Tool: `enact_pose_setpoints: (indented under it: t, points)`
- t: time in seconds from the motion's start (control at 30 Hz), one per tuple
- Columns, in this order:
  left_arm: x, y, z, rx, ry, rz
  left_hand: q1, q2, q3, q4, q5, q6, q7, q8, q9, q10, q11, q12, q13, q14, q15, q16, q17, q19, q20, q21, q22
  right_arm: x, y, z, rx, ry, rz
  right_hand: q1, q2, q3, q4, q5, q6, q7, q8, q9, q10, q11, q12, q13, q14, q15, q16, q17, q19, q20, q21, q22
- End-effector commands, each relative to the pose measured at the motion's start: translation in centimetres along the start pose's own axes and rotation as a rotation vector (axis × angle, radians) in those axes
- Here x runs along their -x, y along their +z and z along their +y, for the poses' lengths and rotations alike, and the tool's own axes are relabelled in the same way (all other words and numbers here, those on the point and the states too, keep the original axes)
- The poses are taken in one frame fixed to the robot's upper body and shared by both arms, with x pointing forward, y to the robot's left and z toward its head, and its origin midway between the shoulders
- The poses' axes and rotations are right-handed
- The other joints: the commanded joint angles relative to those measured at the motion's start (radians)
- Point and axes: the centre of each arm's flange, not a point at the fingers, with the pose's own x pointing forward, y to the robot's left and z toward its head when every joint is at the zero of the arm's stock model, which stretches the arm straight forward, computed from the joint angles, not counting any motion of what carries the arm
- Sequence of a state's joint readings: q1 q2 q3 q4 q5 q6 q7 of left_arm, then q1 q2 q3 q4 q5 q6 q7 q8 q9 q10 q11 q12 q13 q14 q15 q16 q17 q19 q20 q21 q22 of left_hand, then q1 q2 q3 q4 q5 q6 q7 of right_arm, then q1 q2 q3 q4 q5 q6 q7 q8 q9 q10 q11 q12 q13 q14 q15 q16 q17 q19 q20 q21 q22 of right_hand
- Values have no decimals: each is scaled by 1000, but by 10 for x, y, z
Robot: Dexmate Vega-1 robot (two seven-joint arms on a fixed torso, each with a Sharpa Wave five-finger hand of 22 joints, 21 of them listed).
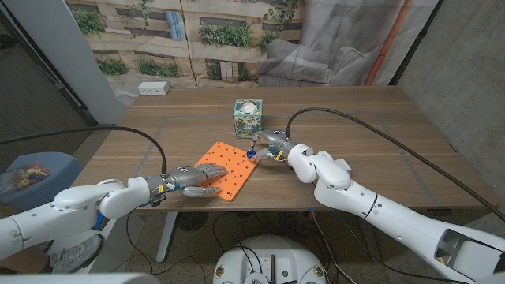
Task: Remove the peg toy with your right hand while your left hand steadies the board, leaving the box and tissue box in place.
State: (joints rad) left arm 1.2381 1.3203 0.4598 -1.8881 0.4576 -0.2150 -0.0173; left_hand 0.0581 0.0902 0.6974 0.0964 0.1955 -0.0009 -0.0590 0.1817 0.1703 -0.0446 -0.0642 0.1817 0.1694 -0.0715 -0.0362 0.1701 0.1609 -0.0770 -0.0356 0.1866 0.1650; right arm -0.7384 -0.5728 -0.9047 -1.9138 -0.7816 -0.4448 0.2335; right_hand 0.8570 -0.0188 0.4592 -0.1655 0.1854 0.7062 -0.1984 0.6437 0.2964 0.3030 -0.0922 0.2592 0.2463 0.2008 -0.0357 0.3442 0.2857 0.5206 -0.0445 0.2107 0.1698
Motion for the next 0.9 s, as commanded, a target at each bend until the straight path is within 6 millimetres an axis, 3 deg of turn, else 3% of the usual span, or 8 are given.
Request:
enact_pose_setpoints:
  t: [0.03, 0.9]
  points:
    - [-1, 0, -4, 5, -34, 1, 8, 86, 6, -3, -3, 16, 4, 10, 5, 34, -6, 5, 2, 30, -37, 5, 2, 45, -93, 9, 5, 2, -8, -3, -71, -9, 12, 2, 10, -5, 2, 9, 42, -24, 8, 10, 8, 3, -1, 1, 10, -38, 4, 4, 11, 6, -3, 3]
    - [-4, 0, -4, 14, -41, 4, 12, 86, 13, -12, -5, 15, 4, 8, 5, 33, -10, 3, 2, 33, -38, 4, 2, 48, -94, 9, 5, 3, -17, -7, -175, -11, 19, 8, 18, -15, 2, 12, 75, -24, 29, 17, 15, -1, -4, 0, 10, -38, 7, 8, 13, 6, -6, 4]
